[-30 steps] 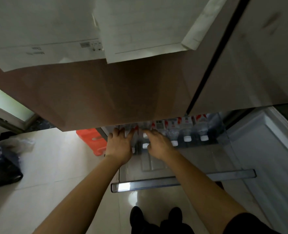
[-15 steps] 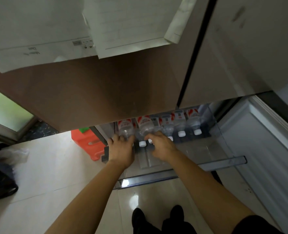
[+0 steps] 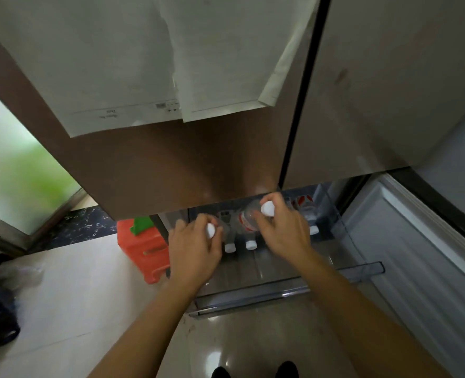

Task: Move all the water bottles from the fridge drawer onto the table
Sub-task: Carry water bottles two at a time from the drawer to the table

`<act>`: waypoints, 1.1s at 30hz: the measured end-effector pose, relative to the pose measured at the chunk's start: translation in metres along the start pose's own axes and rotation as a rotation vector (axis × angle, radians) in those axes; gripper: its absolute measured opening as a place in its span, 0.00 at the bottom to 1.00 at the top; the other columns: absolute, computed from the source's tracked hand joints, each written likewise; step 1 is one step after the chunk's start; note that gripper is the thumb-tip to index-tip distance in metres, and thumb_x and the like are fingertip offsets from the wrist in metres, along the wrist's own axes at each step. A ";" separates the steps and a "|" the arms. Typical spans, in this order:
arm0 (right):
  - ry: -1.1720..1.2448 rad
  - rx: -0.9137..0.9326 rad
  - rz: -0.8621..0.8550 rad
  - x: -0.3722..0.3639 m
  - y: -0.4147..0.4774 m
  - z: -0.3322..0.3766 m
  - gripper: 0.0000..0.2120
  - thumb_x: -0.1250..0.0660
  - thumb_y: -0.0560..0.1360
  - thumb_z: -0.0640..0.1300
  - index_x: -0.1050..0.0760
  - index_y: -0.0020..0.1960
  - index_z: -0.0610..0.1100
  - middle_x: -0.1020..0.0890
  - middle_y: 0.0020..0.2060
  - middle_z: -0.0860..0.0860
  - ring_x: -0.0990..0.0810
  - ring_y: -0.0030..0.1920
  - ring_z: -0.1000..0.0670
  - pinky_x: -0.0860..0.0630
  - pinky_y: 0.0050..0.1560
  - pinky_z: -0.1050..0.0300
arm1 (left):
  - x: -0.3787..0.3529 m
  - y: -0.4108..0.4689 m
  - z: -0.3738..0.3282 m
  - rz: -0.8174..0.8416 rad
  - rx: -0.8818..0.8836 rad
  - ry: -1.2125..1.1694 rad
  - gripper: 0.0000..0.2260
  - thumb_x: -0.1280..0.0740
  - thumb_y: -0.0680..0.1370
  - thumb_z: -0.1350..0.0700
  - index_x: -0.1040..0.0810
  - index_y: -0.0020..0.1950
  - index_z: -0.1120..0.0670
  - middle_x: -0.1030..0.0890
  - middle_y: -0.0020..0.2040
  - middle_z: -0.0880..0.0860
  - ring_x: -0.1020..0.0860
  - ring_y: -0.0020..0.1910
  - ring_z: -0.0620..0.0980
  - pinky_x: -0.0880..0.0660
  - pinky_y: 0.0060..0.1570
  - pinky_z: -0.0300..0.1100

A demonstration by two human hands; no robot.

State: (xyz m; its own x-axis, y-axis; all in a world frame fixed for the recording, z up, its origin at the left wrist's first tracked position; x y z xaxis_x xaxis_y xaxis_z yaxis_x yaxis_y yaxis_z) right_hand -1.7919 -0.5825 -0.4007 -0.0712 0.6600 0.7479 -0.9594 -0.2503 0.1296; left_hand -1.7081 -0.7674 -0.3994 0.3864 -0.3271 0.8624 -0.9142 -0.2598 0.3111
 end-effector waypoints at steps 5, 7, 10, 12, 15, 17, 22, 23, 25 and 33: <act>-0.169 -0.001 0.094 0.007 -0.005 -0.005 0.10 0.36 0.77 0.56 0.32 0.56 0.56 0.16 0.44 0.49 0.18 0.46 0.43 0.31 0.40 0.54 | -0.005 0.011 -0.005 0.233 -0.044 0.051 0.13 0.40 0.80 0.43 0.28 0.59 0.49 0.18 0.44 0.53 0.25 0.51 0.56 0.28 0.51 0.51; -0.179 -0.029 0.132 0.005 -0.012 -0.014 0.10 0.36 0.78 0.56 0.31 0.57 0.55 0.16 0.45 0.50 0.18 0.46 0.44 0.29 0.40 0.55 | -0.017 0.003 -0.003 0.307 -0.063 0.083 0.13 0.41 0.81 0.42 0.30 0.59 0.49 0.17 0.48 0.52 0.26 0.55 0.56 0.29 0.54 0.50; -0.197 -0.042 0.212 -0.003 -0.023 -0.025 0.10 0.36 0.78 0.57 0.30 0.57 0.55 0.16 0.47 0.51 0.18 0.49 0.45 0.29 0.42 0.55 | -0.032 -0.007 -0.002 0.320 -0.108 0.090 0.13 0.42 0.81 0.43 0.29 0.60 0.48 0.18 0.51 0.52 0.27 0.56 0.55 0.30 0.54 0.50; -0.186 -0.061 0.217 -0.008 -0.027 -0.030 0.12 0.36 0.78 0.58 0.31 0.58 0.55 0.17 0.48 0.51 0.18 0.50 0.45 0.27 0.45 0.54 | -0.035 -0.004 -0.001 0.293 -0.111 0.070 0.13 0.41 0.80 0.43 0.28 0.58 0.49 0.17 0.50 0.53 0.26 0.54 0.56 0.30 0.52 0.49; -0.043 -0.173 0.237 -0.011 -0.025 -0.036 0.18 0.31 0.74 0.59 0.32 0.60 0.56 0.17 0.53 0.52 0.19 0.53 0.47 0.22 0.50 0.52 | -0.040 -0.002 0.002 0.301 -0.052 -0.046 0.14 0.36 0.78 0.43 0.27 0.56 0.52 0.18 0.48 0.55 0.24 0.52 0.57 0.28 0.48 0.48; 0.042 -0.236 0.245 -0.015 -0.026 -0.040 0.26 0.26 0.70 0.60 0.32 0.63 0.56 0.18 0.55 0.52 0.19 0.54 0.48 0.20 0.53 0.49 | -0.046 -0.005 0.008 0.312 0.044 -0.179 0.16 0.34 0.75 0.41 0.25 0.53 0.52 0.19 0.48 0.54 0.22 0.50 0.55 0.25 0.45 0.48; -0.062 -0.223 0.239 -0.027 -0.033 -0.045 0.28 0.26 0.61 0.60 0.26 0.59 0.53 0.21 0.54 0.52 0.21 0.53 0.49 0.23 0.48 0.54 | -0.062 -0.027 0.010 0.398 0.088 -0.242 0.33 0.38 0.65 0.28 0.23 0.59 0.49 0.27 0.53 0.51 0.28 0.55 0.49 0.26 0.54 0.45; -0.090 -0.223 0.262 -0.027 -0.033 -0.047 0.31 0.25 0.60 0.59 0.27 0.61 0.54 0.24 0.57 0.50 0.23 0.56 0.47 0.23 0.51 0.53 | -0.064 -0.030 0.012 0.441 0.096 -0.268 0.36 0.36 0.63 0.27 0.24 0.61 0.49 0.28 0.56 0.50 0.28 0.56 0.47 0.27 0.56 0.42; -0.135 -0.237 0.317 -0.030 -0.036 -0.054 0.37 0.22 0.61 0.56 0.31 0.67 0.54 0.30 0.64 0.47 0.26 0.62 0.45 0.24 0.58 0.50 | -0.067 -0.034 0.015 0.524 0.096 -0.306 0.38 0.30 0.61 0.29 0.26 0.65 0.48 0.27 0.60 0.47 0.27 0.58 0.46 0.28 0.58 0.40; -0.016 -0.312 0.291 -0.047 -0.031 -0.068 0.28 0.28 0.73 0.53 0.33 0.69 0.51 0.20 0.58 0.51 0.20 0.59 0.47 0.29 0.51 0.60 | -0.070 -0.043 0.016 0.519 0.303 -0.485 0.33 0.19 0.62 0.48 0.31 0.61 0.50 0.23 0.54 0.46 0.23 0.51 0.46 0.25 0.47 0.34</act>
State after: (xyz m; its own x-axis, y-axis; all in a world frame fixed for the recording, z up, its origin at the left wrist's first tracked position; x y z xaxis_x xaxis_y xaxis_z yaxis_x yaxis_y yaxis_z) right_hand -1.7770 -0.5575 -0.4845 -0.3493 0.5820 0.7344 -0.9367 -0.1967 -0.2896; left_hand -1.6939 -0.7476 -0.4792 -0.0080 -0.8185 0.5745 -0.9465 -0.1791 -0.2684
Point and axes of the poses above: each hand's wrist, its own y-axis towards the middle knuckle, its own x-axis out of the back of the hand, z = x × y, the point moved 3 cm from there along y, towards the middle knuckle
